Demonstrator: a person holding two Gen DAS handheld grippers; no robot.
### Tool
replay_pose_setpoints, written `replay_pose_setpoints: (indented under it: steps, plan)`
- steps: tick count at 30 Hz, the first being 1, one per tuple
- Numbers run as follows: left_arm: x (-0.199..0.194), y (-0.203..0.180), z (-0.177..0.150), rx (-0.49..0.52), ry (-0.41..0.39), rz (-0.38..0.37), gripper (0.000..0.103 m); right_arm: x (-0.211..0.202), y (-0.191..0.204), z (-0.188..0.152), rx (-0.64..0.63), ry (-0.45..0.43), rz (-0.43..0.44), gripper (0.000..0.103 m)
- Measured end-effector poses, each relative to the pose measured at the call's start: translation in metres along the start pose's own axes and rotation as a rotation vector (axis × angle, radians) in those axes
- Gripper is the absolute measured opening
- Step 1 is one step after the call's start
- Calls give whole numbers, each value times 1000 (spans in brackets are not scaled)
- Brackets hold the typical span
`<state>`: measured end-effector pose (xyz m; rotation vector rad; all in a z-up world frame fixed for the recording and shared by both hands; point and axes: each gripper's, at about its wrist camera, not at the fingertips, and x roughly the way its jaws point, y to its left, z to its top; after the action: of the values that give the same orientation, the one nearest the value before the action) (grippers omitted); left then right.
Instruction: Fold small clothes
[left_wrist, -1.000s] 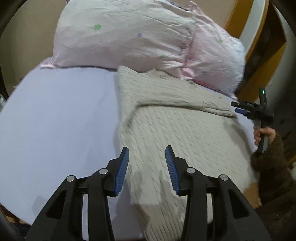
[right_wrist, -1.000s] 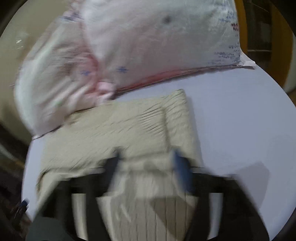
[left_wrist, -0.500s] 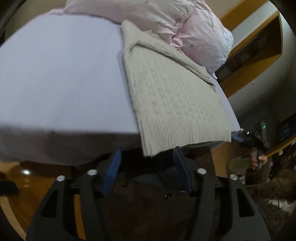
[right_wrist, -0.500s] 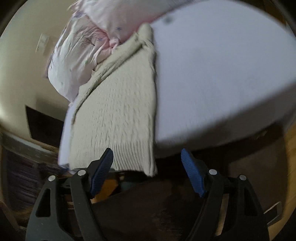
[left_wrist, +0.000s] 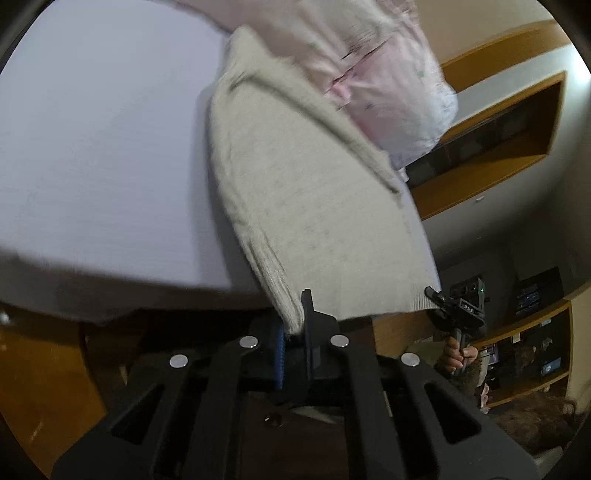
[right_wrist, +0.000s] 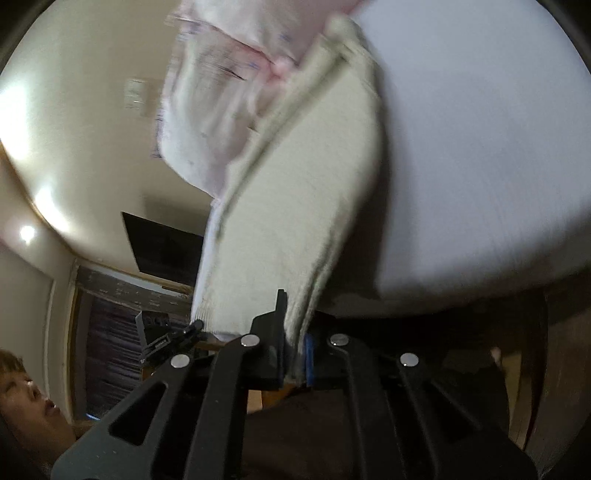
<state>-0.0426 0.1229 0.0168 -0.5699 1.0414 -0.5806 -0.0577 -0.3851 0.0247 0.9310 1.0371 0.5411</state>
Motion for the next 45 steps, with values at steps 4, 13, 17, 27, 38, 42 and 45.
replay_pose_setpoints:
  steps: [4,13,17,27,38,42,45]
  plan:
    - [-20,-32,40,102,-112,30,7,-12,46,47,-135,-124,29,7]
    - [30,-27,243,75,-353,276,7,49,68,248,-152,-424,-11,7]
    - [107,2,311,5,-271,368,7,114,14,304,-49,-387,-210,7]
    - [129,60,341,-211,-216,142,14,151,-32,324,60,-374,-310,62]
    - [83,48,282,-76,-164,384,75,115,-5,274,-51,-535,-540,95]
    - [101,54,272,-72,-115,416,74,100,-18,269,-47,-555,-448,95]
    - [103,47,269,-85,-102,347,41,110,-13,273,-79,-548,-406,96]
